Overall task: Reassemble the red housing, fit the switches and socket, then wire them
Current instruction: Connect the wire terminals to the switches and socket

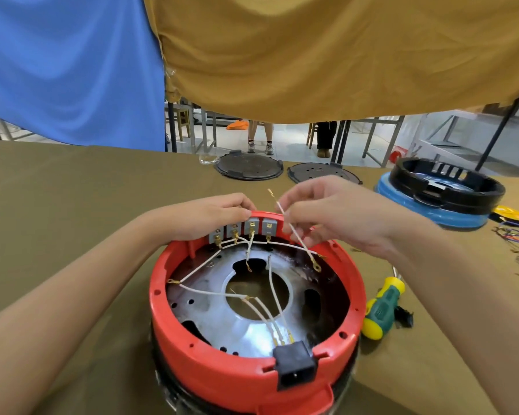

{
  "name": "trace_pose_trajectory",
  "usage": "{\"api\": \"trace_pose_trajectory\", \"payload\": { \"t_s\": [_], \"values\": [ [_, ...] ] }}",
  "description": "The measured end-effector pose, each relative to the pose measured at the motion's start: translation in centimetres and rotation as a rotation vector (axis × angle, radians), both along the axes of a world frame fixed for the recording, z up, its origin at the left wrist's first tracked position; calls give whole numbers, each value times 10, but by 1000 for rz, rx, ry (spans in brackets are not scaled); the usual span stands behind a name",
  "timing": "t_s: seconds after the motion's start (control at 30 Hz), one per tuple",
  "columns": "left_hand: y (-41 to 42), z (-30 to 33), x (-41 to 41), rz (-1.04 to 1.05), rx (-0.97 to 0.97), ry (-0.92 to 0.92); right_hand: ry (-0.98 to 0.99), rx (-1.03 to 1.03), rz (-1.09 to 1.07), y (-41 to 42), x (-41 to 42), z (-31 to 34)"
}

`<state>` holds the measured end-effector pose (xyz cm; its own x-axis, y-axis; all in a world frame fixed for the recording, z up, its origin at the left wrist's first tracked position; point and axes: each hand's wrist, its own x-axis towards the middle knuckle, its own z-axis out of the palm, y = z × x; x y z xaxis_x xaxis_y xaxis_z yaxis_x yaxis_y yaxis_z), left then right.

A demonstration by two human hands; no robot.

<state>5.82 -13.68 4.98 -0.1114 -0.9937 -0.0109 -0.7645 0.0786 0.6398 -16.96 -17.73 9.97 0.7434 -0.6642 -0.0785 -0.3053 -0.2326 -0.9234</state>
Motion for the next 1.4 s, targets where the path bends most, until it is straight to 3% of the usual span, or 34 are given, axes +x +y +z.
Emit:
{"api": "trace_pose_trajectory", "payload": {
  "t_s": [0.1, 0.27, 0.57, 0.93, 1.17, 1.4],
  "values": [
    [0, 1, -1, -8, -6, 0, 83, 1, 27, 4, 7, -8],
    [0, 4, 0, -5, 9, -23, 64, 88, 2, 3, 10, -13],
    [-2, 5, 2, -5, -16, -39, 69, 63, -41, 9, 16, -17],
    [-4, -1, -2, -39, -40, -46, -15, 194, -102, 7, 16, -18],
    [-5, -2, -1, -35, -41, -44, -134, 390, -197, 8, 18, -18],
    [-4, -1, -3, -36, -34, -46, -101, 344, -248, 13, 19, -20]
  ]
}}
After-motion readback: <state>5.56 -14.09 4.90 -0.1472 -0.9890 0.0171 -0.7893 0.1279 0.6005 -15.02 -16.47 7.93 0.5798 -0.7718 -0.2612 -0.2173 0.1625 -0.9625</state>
